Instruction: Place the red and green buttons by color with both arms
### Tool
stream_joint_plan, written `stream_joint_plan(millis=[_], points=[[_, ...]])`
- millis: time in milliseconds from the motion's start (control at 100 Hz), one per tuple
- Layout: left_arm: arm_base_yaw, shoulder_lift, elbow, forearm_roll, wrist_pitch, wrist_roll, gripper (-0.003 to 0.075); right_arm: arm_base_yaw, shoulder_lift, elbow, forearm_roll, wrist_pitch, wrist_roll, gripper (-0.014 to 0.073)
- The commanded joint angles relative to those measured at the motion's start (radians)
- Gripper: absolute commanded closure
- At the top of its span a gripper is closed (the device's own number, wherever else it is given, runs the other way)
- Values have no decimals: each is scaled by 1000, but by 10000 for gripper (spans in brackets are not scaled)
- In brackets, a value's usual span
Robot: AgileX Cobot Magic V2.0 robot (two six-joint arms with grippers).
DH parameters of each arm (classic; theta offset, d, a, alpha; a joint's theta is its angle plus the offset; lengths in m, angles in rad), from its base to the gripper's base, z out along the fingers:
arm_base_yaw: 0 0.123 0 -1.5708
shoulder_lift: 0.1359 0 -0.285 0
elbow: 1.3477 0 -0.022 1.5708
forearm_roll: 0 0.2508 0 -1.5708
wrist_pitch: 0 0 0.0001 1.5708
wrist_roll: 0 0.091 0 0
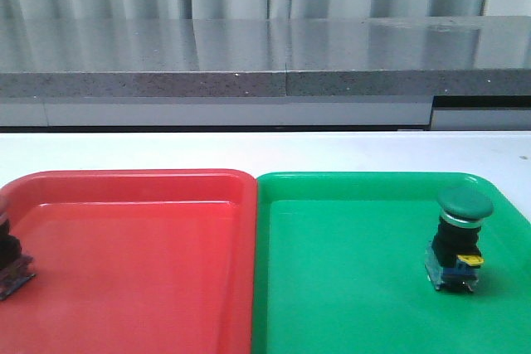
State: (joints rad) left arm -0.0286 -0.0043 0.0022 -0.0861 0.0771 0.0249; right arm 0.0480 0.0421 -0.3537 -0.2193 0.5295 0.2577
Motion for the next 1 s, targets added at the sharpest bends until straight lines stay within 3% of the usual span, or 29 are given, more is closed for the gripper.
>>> stream_joint_plan(millis=[0,270,510,630,990], points=[[1,-31,12,-8,-87,-2,741,-4,-19,0,-23,-108,-48,652],[1,-31,12,-8,-87,-2,741,-13,-74,123,-21,-208,-80,652],[1,-31,12,-8,-87,-2,741,-37,-74,285,160,-486,-215,652],[1,-31,12,-8,-87,-2,741,-69,-74,366,200,-606,-221,652],[1,-31,12,-8,-87,-2,741,-74,-75,363,200,-595,-221,652]])
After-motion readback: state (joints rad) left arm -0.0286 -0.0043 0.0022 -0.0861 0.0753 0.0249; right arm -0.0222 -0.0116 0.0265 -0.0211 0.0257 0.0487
